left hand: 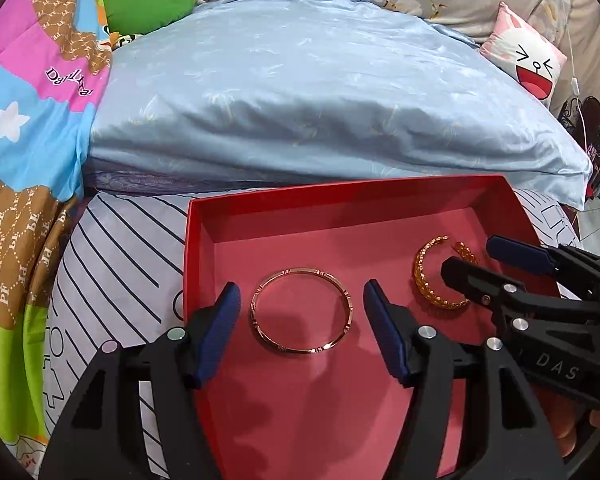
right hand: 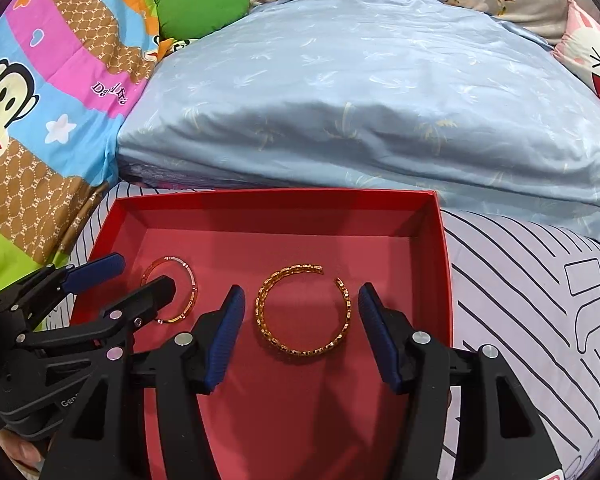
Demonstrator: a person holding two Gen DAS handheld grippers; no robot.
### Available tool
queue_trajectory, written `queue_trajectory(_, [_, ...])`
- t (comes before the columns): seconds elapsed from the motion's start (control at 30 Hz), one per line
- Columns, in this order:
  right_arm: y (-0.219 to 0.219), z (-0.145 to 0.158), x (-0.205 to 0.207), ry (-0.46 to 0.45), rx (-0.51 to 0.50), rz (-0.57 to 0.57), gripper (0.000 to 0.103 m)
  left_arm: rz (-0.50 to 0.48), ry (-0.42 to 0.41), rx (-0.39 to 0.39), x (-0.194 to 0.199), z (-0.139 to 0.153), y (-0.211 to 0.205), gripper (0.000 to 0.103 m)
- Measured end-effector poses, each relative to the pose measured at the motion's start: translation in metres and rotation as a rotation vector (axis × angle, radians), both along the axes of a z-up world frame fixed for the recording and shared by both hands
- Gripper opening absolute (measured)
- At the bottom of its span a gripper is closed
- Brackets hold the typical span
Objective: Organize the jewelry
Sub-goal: 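Lower both bangles into the red tray and open both tools, then withdraw both tools from the tray back toward the bead bracelets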
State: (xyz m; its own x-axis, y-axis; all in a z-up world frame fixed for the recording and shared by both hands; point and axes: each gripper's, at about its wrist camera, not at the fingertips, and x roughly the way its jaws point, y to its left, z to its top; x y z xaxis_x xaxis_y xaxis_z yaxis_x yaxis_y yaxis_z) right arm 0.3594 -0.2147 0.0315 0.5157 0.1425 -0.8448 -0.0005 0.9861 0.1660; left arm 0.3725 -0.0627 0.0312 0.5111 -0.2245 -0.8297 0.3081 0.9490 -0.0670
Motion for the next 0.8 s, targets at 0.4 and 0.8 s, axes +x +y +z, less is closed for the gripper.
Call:
queue_trajectory(0.4, [-0.001,0.063,-0.069,-0.138,-0.029,0.037,0.063,0.099,-0.166,-0.059,-0.055,0.048,0.029,0.075])
queue_trajectory(0.8, [0.011,0.068,-0.229,-0.164,-0.079,0.029,0.064,0.135,-0.192,-0.041,-0.190,0.058,0.080,0.077])
